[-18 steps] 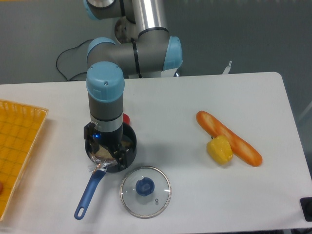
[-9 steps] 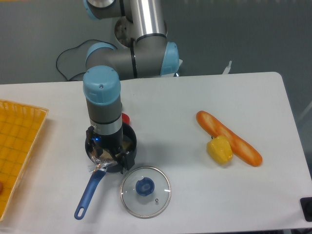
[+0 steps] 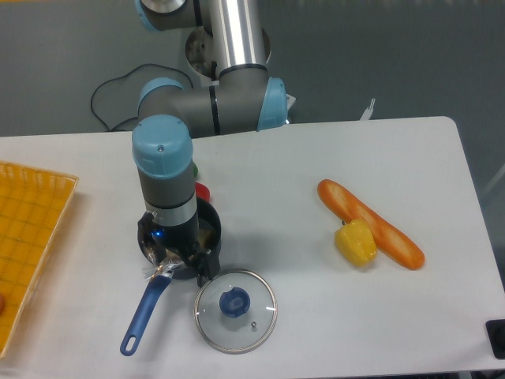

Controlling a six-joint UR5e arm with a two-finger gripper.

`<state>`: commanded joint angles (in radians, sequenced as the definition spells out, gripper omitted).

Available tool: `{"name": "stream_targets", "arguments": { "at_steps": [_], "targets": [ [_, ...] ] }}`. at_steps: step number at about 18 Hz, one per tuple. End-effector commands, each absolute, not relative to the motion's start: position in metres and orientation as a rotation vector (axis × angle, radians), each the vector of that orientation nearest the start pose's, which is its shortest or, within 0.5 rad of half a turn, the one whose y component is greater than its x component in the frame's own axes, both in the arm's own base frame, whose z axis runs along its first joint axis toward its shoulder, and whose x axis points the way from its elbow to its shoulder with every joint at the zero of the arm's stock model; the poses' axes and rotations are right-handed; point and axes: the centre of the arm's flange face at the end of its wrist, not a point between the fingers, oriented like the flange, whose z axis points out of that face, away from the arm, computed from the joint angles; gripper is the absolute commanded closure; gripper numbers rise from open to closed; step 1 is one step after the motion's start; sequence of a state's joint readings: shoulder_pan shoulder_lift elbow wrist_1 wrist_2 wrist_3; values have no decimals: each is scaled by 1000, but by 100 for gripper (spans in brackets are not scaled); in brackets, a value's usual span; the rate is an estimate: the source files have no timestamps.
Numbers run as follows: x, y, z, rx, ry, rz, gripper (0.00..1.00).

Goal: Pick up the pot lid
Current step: 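Lift the gripper up out of the black saucepan, then move the gripper up and over toward the glass lid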

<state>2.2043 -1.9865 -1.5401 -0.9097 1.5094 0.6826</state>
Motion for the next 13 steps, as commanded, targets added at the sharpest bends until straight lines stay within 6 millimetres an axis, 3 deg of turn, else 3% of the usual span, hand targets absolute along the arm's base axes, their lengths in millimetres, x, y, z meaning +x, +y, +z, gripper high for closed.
{"name": "stream_targets", "arguments": {
  "at_steps": [2,4,6,13],
  "targets": [
    [-290,614,327,-2895,35,173,0],
    [-314,605,324,-2885,-146,151,0],
    [-331,607,323,-2874,-221,151,0],
    [-342,604,312,-2892,-259,150,0]
  ]
}}
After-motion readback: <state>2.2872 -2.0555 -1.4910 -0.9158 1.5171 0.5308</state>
